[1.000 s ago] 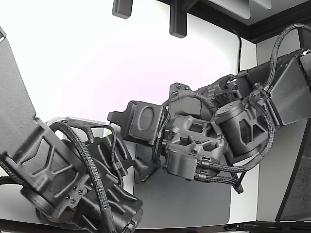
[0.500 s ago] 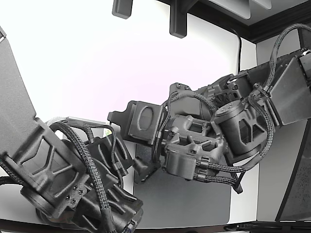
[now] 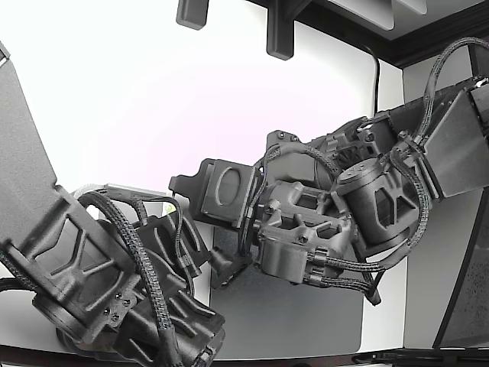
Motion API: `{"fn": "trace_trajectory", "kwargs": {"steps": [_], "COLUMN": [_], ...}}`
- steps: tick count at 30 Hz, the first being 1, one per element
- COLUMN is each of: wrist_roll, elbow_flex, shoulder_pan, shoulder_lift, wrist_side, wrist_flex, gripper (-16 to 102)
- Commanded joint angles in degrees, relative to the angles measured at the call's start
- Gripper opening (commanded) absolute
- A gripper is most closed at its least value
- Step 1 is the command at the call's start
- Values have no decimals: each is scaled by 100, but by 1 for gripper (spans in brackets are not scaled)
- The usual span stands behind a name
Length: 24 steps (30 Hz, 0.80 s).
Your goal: Peel off protective film from adhesive tape.
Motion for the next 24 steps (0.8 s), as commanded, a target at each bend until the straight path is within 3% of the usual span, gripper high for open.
{"fn": "trace_trajectory", "kwargs": {"steps": [1,24], "wrist_roll": [0,44], "elbow_flex": [-141,-211], "shoulder_pan": [-79,-53], "shoulder_lift": [97,26], "wrist_side": [9,9], "wrist_flex": [-18,-9], "gripper": [-10,-10]}}
